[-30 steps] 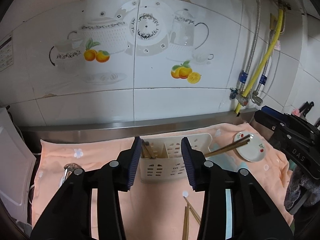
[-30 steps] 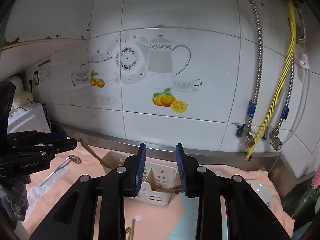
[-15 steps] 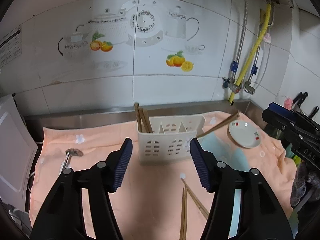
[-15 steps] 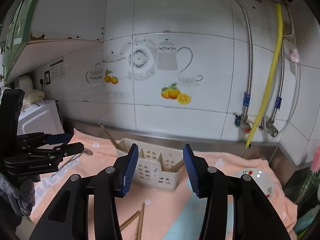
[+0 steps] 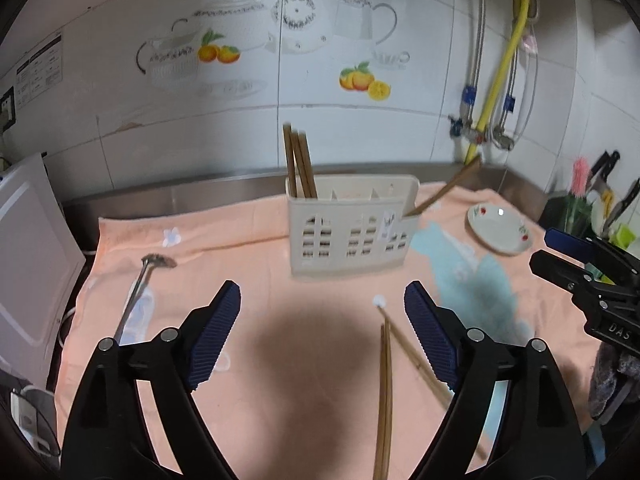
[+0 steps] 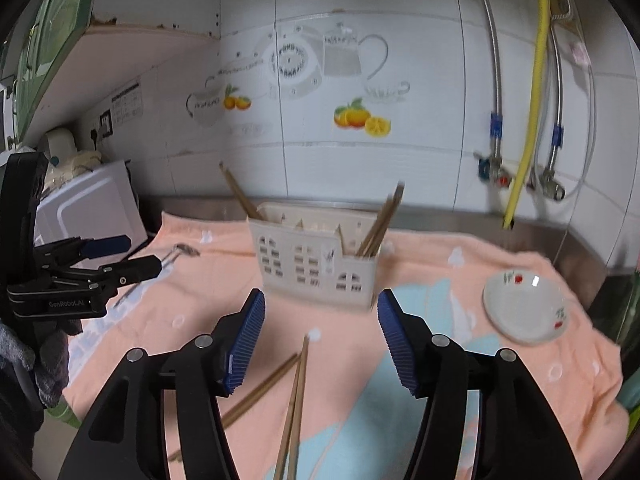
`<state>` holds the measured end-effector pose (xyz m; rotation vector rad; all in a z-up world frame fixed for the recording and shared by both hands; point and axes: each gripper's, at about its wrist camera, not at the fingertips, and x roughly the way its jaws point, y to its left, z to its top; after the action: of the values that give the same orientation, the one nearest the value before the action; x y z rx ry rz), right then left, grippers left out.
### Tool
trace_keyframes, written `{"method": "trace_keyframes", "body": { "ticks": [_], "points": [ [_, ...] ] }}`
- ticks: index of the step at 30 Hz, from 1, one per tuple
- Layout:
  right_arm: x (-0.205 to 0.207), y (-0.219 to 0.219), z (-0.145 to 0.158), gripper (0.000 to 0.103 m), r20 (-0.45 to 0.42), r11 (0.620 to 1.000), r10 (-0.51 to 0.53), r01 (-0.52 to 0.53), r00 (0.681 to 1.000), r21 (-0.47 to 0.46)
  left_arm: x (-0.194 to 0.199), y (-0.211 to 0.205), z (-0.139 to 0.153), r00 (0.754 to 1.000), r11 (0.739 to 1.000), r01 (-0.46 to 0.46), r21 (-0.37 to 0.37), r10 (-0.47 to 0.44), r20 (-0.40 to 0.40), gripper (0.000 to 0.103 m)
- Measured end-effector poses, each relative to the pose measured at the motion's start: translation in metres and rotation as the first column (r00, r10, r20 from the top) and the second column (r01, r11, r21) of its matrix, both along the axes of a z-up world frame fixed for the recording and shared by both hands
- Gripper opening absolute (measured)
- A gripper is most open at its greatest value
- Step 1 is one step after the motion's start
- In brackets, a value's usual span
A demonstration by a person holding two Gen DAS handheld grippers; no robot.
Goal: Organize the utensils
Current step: 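Move both open tools back toward the remaining chopsticks on the towel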
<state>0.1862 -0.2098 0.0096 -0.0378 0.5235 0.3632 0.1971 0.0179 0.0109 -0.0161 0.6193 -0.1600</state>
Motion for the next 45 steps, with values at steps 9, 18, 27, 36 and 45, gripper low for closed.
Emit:
{"method": "trace_keyframes", "body": {
  "ticks": [9, 18, 27, 36, 45],
  "points": [
    [-0.016, -0.001, -0.047, 0.057, -0.088, 1.0, 0.003, -0.002, 0.996, 0.002, -0.018, 0.001, -0.039, 0.998, 1.0, 0.002, 0.0, -0.002, -0.057, 0.087],
    [-0.034, 0.0, -0.093, 0.056, -0.167, 1.0, 0.001, -0.003, 0.986, -0.012, -0.035, 0.011, -0.069, 0.994, 0.999, -0.023, -0.034, 0.019, -0.108, 0.087],
    [-0.036, 0.003, -0.129, 0.046, -0.248, 1.0, 0.002, -0.009, 0.969, -0.029, -0.045, 0.023, -0.094, 0.987, 0.998, -0.06, -0.031, 0.055, -0.152, 0.088],
    [-0.032, 0.012, -0.152, 0.037, -0.296, 0.997, 0.018, -0.039, 0.955, -0.064, -0.05, 0.025, -0.12, 0.974, 0.996, -0.073, -0.041, 0.062, -0.218, 0.088],
    [-0.024, 0.019, -0.163, 0.025, -0.327, 0.994, 0.032, -0.065, 0.945, -0.088, -0.054, 0.026, -0.132, 0.966, 0.995, -0.083, -0.047, 0.069, -0.249, 0.088]
  ]
}}
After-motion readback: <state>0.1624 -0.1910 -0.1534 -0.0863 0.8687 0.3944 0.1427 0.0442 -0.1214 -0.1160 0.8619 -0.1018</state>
